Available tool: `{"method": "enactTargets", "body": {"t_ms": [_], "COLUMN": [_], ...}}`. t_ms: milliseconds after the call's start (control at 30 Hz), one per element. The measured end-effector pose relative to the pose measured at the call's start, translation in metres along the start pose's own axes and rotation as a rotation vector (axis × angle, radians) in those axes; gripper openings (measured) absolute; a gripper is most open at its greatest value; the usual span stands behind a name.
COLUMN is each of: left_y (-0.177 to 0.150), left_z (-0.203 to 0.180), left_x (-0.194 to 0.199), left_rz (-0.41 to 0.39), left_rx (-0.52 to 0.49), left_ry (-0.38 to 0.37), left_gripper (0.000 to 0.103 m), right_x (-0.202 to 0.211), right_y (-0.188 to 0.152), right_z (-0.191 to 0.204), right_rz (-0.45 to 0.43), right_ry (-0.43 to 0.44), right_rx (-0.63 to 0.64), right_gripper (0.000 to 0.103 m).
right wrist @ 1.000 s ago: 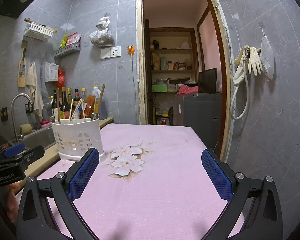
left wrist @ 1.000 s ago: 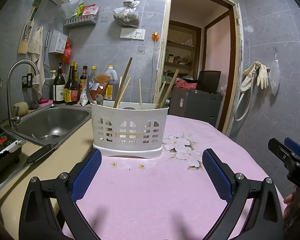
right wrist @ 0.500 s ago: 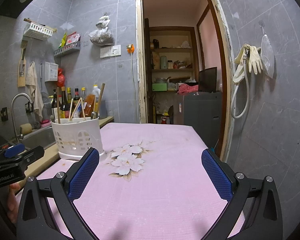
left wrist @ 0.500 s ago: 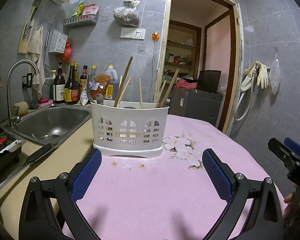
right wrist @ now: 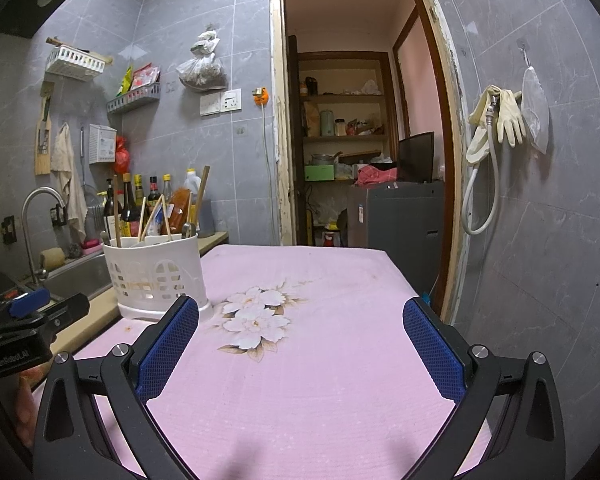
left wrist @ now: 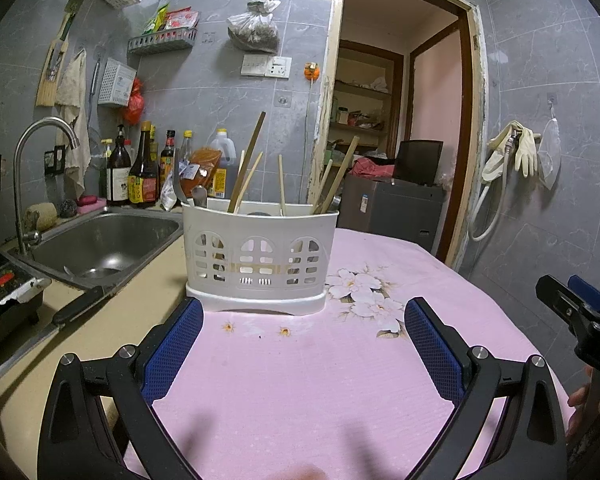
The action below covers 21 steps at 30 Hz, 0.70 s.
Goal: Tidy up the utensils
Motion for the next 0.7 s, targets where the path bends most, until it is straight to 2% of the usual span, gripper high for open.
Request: {"method": "enactTargets", "body": {"t_ms": [267,700], "left_y": [0.000,0.002], "left_z": [0.009,0.010], "left_x": [-0.003,-0.002], "left_rz": [0.001,-0.003], "left_rx": [0.033,0.021], "left_ry": [0.027,0.029], "left_gripper": [0.099,0.099], "right_x": [-0.001,-0.001], "right_y": [-0.001,-0.001], "right_z": [0.000,0.000], "right_rz": [0.001,0.005], "right_ry": [0.000,0.000], "right_rx": [-0.001,-0.002], "right_gripper": [0.103,0.103]}}
Point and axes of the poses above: each gripper's, at about its wrist camera, not at the fingertips, and x roughly against the way its jaws point, z to its left, y to its top, the point moved 6 cm from there along -x, roughly the way its jaws point, and after that the axes turned 11 degrees about y, right-handed, at the moved point
